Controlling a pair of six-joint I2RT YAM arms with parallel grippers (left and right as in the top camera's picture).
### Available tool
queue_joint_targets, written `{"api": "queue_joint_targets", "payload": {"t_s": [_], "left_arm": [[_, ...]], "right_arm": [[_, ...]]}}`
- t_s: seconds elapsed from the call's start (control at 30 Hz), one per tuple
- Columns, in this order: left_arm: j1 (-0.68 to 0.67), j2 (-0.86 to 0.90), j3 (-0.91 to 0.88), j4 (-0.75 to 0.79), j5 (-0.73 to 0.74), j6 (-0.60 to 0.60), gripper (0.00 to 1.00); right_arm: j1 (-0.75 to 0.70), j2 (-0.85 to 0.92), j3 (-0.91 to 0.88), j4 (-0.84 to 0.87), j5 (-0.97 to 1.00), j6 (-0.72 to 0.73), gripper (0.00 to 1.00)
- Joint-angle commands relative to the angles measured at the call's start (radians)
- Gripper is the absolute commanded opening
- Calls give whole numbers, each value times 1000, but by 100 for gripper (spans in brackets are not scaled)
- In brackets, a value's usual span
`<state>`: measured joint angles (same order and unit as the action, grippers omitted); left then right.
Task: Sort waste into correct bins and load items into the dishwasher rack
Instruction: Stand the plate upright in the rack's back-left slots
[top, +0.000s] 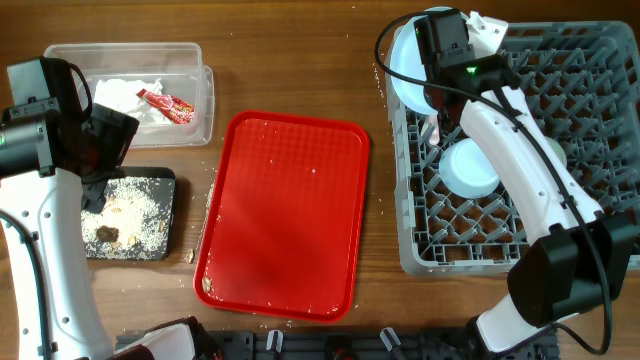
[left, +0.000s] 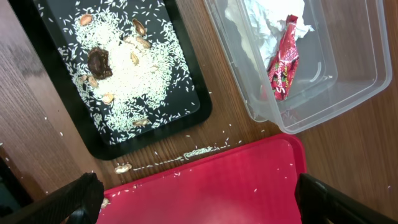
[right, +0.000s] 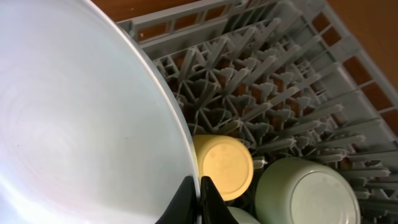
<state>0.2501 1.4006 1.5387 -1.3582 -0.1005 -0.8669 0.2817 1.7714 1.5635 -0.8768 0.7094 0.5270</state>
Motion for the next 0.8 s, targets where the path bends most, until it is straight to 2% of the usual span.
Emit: {"api": "queue_joint_targets", "payload": {"t_s": [0.0,0.13,0.3,0.5,0.57,0.67,0.77], "left_arm": [[5,-5,10,-1,-13,2,100],[5,-5,10,-1,-13,2,100],[5,-5,10,-1,-13,2,100],[5,-5,10,-1,-13,2,100],[5,-5,10,0,-13,2,100],[5,-5,10,-1,-13,2,100],[5,-5,10,0,-13,2,100]], "right_arm": [[2,20,-6,6,125,-4,4],[2,20,-6,5,182,-32,4],[3,21,-6,7,10,-29,4],[3,23,-6,-2,-83,-30,5],[3,22,-6,-7,-143,-31,9],[3,9,-5,-18,-338,-55,19],[3,-67,-3,-34,-464,-55,27]]}}
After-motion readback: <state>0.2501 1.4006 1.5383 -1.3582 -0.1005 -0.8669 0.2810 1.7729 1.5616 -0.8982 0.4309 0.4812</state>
